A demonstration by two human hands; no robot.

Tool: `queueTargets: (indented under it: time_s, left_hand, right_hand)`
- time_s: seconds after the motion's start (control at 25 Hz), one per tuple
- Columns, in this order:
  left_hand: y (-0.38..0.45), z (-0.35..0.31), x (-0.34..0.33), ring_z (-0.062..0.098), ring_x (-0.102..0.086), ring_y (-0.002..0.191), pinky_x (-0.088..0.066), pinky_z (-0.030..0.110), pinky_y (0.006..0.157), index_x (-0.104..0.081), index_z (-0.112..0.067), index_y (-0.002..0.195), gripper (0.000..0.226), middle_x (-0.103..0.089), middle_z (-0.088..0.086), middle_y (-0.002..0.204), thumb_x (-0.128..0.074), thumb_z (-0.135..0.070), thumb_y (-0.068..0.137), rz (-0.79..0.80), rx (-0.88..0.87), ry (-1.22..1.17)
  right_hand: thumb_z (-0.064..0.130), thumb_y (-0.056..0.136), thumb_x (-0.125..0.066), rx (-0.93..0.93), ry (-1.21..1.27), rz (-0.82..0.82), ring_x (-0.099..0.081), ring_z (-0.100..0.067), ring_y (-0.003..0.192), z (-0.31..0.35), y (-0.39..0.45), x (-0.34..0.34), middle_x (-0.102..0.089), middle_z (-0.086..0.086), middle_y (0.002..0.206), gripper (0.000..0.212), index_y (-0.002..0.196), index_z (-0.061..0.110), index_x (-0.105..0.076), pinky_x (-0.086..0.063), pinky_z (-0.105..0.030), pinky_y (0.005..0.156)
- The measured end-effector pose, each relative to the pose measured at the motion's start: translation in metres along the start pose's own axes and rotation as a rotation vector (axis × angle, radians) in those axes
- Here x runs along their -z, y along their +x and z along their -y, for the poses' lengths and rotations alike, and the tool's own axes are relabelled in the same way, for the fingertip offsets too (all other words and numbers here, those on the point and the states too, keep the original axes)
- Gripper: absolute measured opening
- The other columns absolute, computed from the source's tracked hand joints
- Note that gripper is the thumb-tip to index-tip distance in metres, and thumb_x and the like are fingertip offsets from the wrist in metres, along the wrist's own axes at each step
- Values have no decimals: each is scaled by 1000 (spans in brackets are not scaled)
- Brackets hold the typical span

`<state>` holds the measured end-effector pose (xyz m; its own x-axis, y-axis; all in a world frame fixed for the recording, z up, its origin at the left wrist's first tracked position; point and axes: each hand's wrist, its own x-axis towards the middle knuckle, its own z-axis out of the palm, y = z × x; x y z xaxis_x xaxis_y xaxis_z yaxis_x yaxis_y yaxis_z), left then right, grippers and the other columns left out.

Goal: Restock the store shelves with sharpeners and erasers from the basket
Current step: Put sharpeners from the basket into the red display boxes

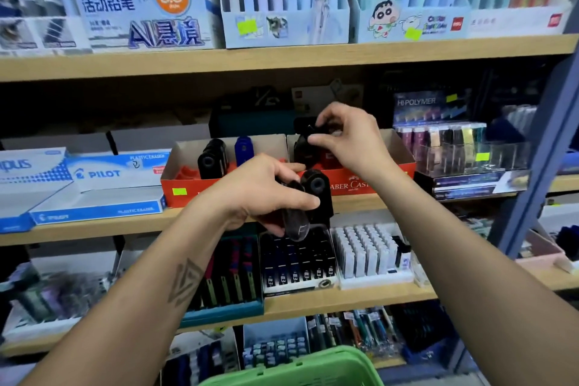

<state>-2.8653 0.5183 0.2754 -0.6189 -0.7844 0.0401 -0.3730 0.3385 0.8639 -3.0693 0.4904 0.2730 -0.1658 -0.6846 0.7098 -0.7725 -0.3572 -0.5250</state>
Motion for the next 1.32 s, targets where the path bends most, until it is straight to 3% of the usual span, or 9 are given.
queueTargets:
  time_s: [0.2,0.32,0.48,0.68,0.8,0.92,1.0,1.16,1.32]
  left_hand:
    - [4,2,6,11,-65,102,-62,49,63,-78,-6,101,26,-47,-14,146,-83,-17,78,6,8,16]
    - [6,4,5,14,-66,102,-62,49,63,-77,-5,102,28,-47,-15,146,-83,-17,78,8,8,3]
    - [7,7,8,20,-72,97,-62,48,64,-77,-5,101,28,-51,-16,144,-84,-18,77,6,10,-28]
    - [5,11,8,21,-70,100,-62,51,66,-79,-5,95,20,-53,-15,141,-83,-16,79,4,-14,-43]
    - [3,9,8,26,-75,87,-62,47,63,-77,3,94,20,-60,-14,133,-80,-12,81,-2,-41,-145]
    - [3,8,10,29,-75,81,-61,41,57,-76,3,95,20,-73,-3,115,-80,-11,80,-85,-41,-250]
    - [3,7,11,34,-74,79,-62,47,62,-75,2,98,24,-75,17,99,-81,-12,79,-139,-22,-323]
    - [1,5,11,34,-74,77,-62,46,61,-73,3,102,28,-74,24,91,-80,-13,80,-146,2,-369]
    - [-2,6,13,33,-75,79,-63,43,62,-74,2,97,25,-74,24,91,-81,-15,80,-108,29,-314]
  right_hand:
    - [24,82,-79,-1,-138,113,-57,-14,86,-7,6,-11,-65,3,89,14,92,25,-70,-40,-26,74]
    - [20,82,-79,78,-171,171,-62,-21,96,-10,10,-13,-68,-1,99,11,91,16,-75,-47,-31,84]
    - [20,86,-73,126,-264,185,-50,-18,100,-7,4,-12,-53,7,104,3,85,19,-75,-45,-40,89]
    - [-1,78,-50,70,-287,272,-44,-17,113,-4,-3,-3,-53,10,117,47,103,29,-76,-40,-47,101]
    - [-5,78,-49,58,-212,193,-46,-19,122,-1,-9,6,-57,8,127,55,116,25,-73,-39,-37,107]
    - [-5,87,-58,39,115,123,-65,-12,95,16,-17,24,-70,-1,102,35,109,17,-75,-48,-24,83]
    - [3,91,-66,-38,390,277,-67,-11,80,32,-26,36,-74,-8,90,21,109,11,-74,-53,-25,68]
    - [-1,83,-75,-43,464,549,-63,-11,90,35,-37,43,-67,-13,101,48,128,13,-65,-53,-26,89]
    - [-5,81,-76,-16,401,617,-59,-12,82,37,-36,41,-60,-10,100,57,130,19,-63,-54,-25,82]
